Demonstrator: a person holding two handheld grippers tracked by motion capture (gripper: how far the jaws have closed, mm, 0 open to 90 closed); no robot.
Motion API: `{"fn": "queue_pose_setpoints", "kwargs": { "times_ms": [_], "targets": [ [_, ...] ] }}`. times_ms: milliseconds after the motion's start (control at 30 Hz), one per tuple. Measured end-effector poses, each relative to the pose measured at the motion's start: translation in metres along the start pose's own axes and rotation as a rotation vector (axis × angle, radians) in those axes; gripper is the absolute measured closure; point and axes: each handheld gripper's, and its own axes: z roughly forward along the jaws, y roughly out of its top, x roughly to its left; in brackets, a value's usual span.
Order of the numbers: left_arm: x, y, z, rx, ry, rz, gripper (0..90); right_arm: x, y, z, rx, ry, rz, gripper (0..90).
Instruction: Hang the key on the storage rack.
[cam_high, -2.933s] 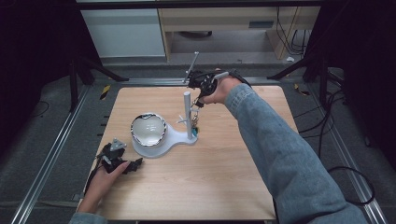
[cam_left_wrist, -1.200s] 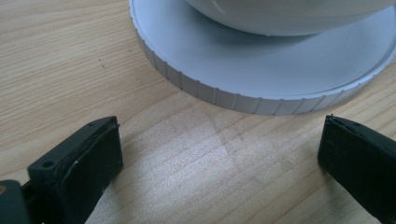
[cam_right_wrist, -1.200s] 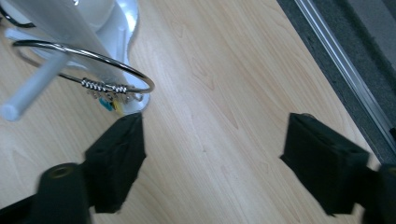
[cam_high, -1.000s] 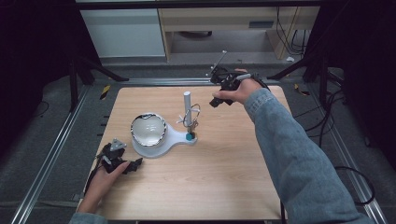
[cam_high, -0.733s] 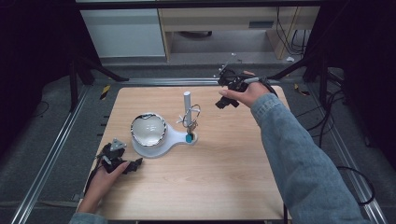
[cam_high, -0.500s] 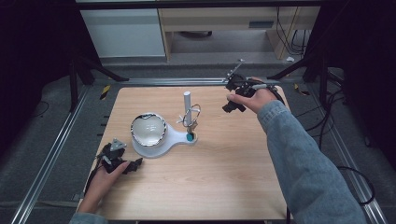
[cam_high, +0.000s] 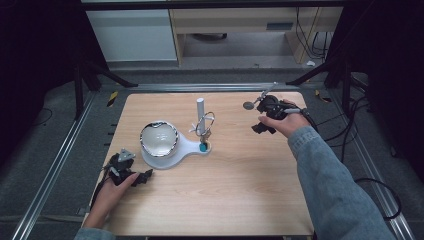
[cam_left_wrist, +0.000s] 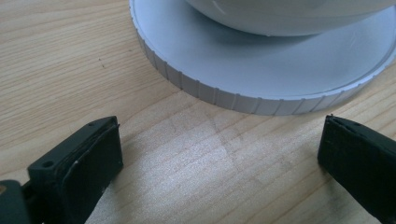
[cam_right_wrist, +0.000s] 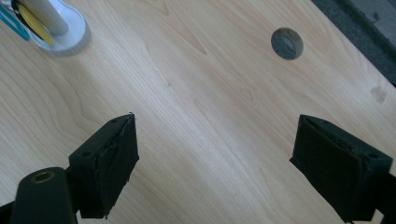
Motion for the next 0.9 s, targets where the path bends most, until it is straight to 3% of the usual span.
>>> {"fn": "queue_pose_setpoints", "kwargs": {
  "times_ms": [233,567,700,900],
  "targets": [
    [0.0,0.0,0.0,-0.003,0.0,-0.002,0.0,0.002,-0.024,0.007,-0.028,-0.005,0.021,17.1],
    [0.0,0.0,0.0,-0.002,0.001,-0.003,0.0,0.009,-0.051,0.02,-0.049,-0.015,-0.018,17.1],
    [-0.001,0.0,0.0,-0.002,0.001,-0.004,0.0,0.008,-0.069,0.032,-0.06,0.001,0.017,17.0],
    [-0.001,0.0,0.0,-0.001,0.004,-0.005,0.0,0.002,-0.093,0.046,-0.067,-0.016,0.054,16.3]
  ]
}}
